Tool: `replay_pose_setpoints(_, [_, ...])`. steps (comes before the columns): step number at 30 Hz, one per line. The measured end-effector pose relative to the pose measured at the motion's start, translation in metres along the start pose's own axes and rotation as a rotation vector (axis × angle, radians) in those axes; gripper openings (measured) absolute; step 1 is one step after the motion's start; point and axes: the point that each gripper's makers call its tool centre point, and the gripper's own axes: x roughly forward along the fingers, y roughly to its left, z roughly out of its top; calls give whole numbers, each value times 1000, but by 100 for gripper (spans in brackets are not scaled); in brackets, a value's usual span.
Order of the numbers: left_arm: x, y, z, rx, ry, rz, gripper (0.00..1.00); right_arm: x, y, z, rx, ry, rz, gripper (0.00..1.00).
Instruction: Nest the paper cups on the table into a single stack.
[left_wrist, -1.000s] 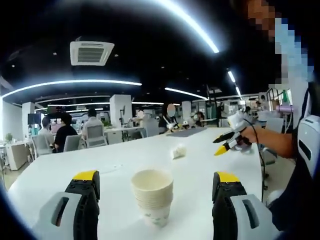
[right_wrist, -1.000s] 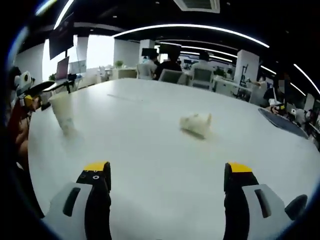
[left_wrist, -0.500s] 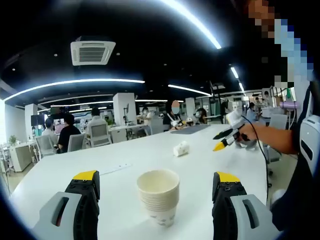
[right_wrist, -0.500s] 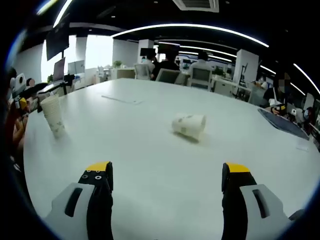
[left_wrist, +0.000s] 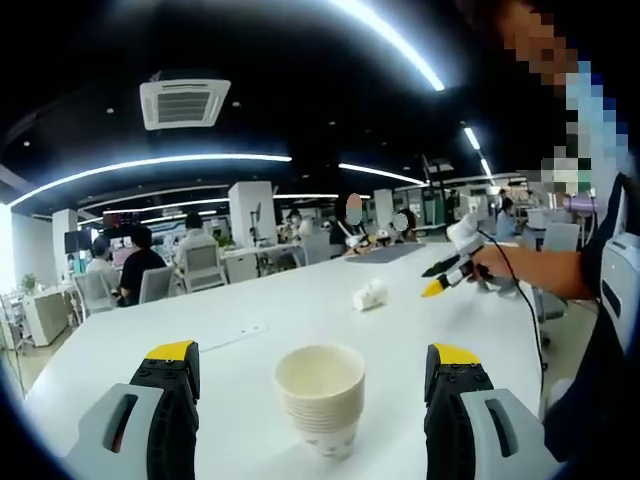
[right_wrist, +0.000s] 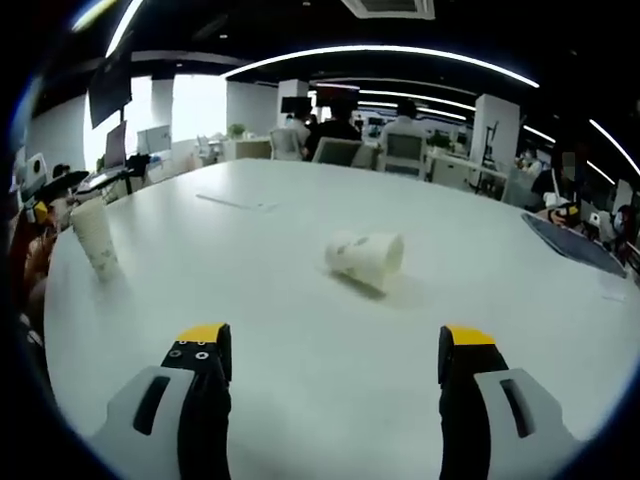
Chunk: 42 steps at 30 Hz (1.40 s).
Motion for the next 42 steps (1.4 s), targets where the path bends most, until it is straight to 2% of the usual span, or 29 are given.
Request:
replay_pose_setpoints(7, [6, 6, -2, -4, 16, 18, 99, 22, -13, -2, 12, 2, 23, 85])
replay_pose_setpoints(10, [9, 8, -4, -4, 26, 27, 99, 36, -22, 2, 22, -4, 39, 84])
replay_pose_setpoints(17, [15, 8, -8, -2, 53, 35, 99, 64, -34, 8, 56, -46, 69, 69])
replay_pose_setpoints(23, [17, 8, -8, 5, 68, 39, 99, 84, -30, 6, 68, -66, 98, 58])
replay_pose_setpoints(28, [20, 10, -7, 9, 76, 46, 99, 91, -21, 7, 79, -89, 129, 48])
replay_pose_setpoints(36, [26, 8, -4, 18, 81, 41, 99, 95, -19, 9, 75, -108, 144, 32])
replay_pose_setpoints(42, [28, 6, -2, 24, 81, 36, 99, 96, -15, 12, 63, -129, 160, 15])
